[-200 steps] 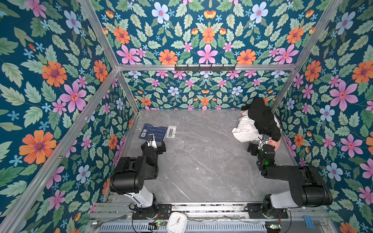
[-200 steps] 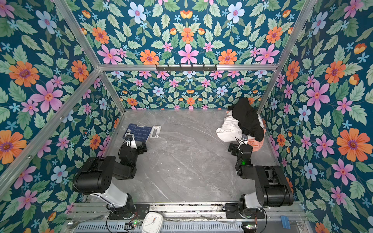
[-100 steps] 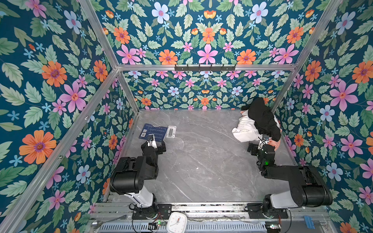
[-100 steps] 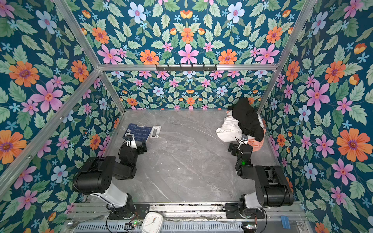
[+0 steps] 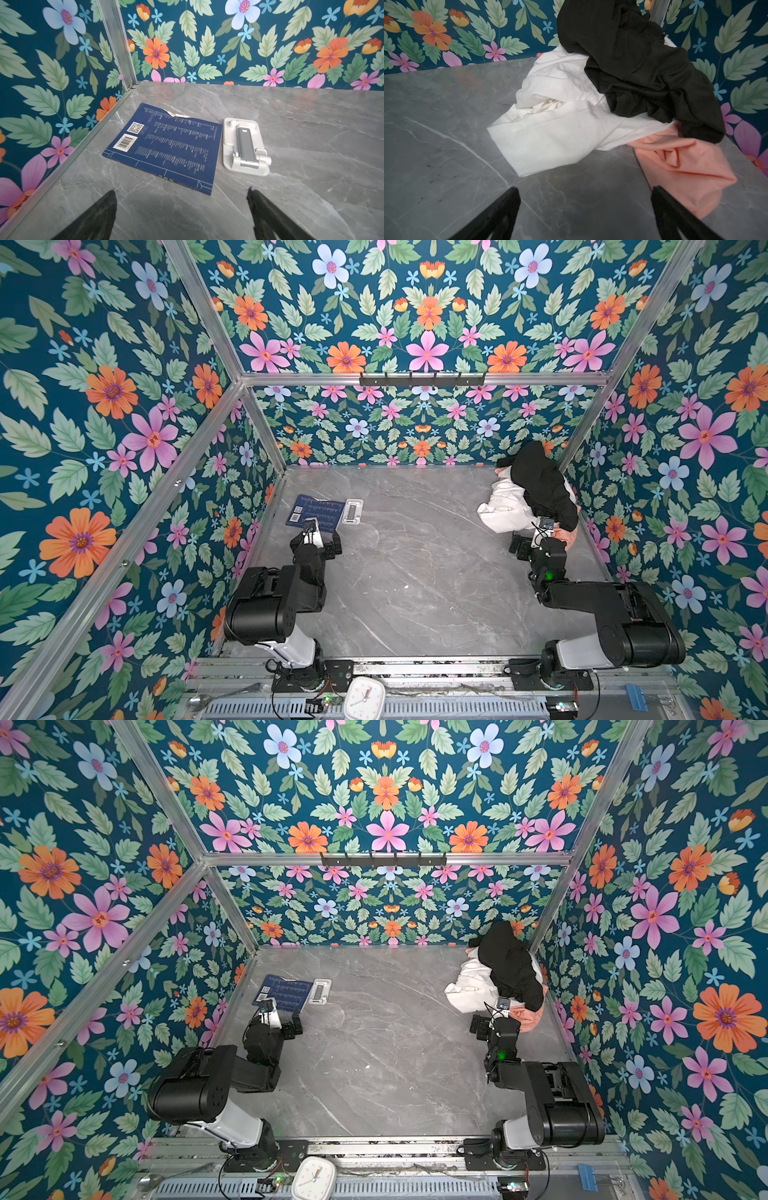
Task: Pick out a specific cloth from the pile
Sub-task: 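Grasp the white shirt in the pile with the right gripper while the left arm approaches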
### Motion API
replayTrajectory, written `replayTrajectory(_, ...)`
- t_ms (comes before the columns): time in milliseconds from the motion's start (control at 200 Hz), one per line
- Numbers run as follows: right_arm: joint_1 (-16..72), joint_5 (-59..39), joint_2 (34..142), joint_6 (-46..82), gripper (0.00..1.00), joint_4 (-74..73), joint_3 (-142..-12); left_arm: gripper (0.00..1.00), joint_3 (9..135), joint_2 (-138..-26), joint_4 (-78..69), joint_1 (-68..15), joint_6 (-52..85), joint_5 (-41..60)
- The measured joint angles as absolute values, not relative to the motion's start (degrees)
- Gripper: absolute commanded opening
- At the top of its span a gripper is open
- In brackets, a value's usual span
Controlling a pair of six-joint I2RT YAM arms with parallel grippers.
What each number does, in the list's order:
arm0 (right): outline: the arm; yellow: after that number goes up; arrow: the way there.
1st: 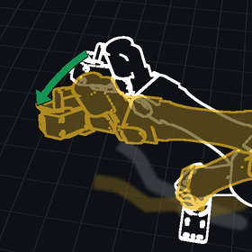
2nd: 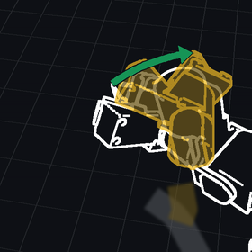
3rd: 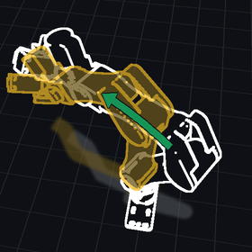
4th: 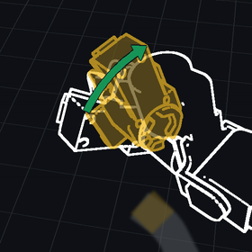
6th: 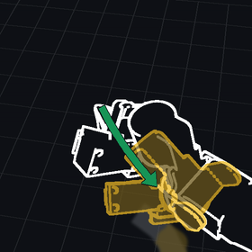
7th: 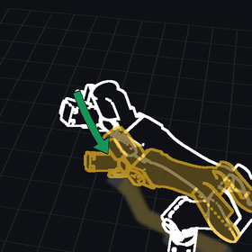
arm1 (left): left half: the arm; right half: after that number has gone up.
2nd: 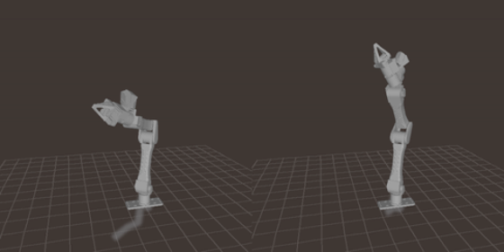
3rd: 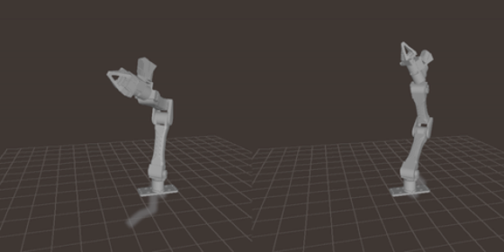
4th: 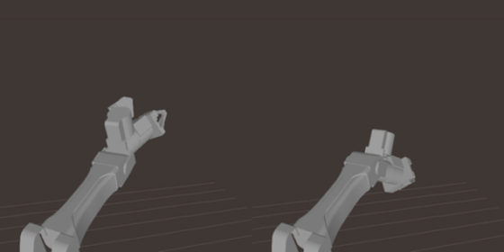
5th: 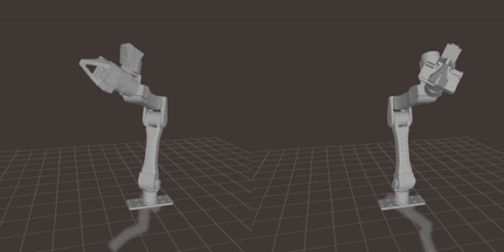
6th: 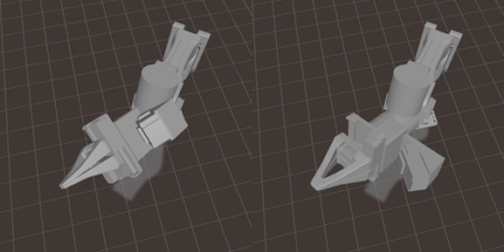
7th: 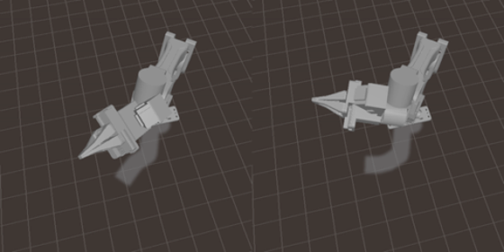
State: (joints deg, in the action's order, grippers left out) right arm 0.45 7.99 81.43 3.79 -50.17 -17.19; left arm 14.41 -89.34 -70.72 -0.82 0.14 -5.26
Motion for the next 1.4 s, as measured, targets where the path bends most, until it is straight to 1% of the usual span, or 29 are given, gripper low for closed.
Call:
replayTrajectory(125, 1.17, 8.38, 80.73, 3.22, 0.99, -50.57, -16.75, 1.0, 15.0, -85.17, -68.73, -1.96, 1.21, -9.85)
replayTrajectory(245, 1.8, 9.78, 79.29, 3.2, 0.99, -49.65, -16.51, 1.0, 16.21, -83.57, -66.17, -5.1, 1.1, -14.39)
replayTrajectory(325, 2.66, 10.85, 75.02, 3.07, 0.99, -42.17, -19.79, 1.0, 16.73, -83.26, -64.84, -7.38, -0.03, -18.41)
replayTrajectory(450, 2.9, 10.96, 69.76, 3.84, 0.99, -34.98, -24.91, 1.0, 18.76, -83.02, -62.37, -10.98, -2.2, -24.03)
replayTrajectory(650, 2.94, 12.25, 65.36, 8.49, 0.99, -17.28, -32.71, 1.0, 24.16, -82.89, -56.82, -15.84, -5.91, -28.14)
replayTrajectory(790, 2.98, 11.27, 65.58, 14.44, 0.99, -6.44, -38.96, 1.0, 26.46, -81.36, -52.66, -17.54, -4.34, -27.88)
replayTrajectory(990, 2.94, 4.54, 69.56, 23.77, 0.99, 4.12, -44.42, 1.0, 31.27, -81.43, -47.51, -18.5, -0.3, -23.99)
replayTrajectory(1250, 1.15, -1.32, 74.17, 34.28, 0.99, 6.98, -45.06, 1.0, 37.65, -86.04, -40.97, -20.99, 6.0, -21.43)
replayTrajectory(1400, 0.58, -3.29, 75.53, 37.74, 0.98, 6.48, -44.05, 1.0, 40.71, -88.97, -38.24, -22.0, 9.98, -20.45)
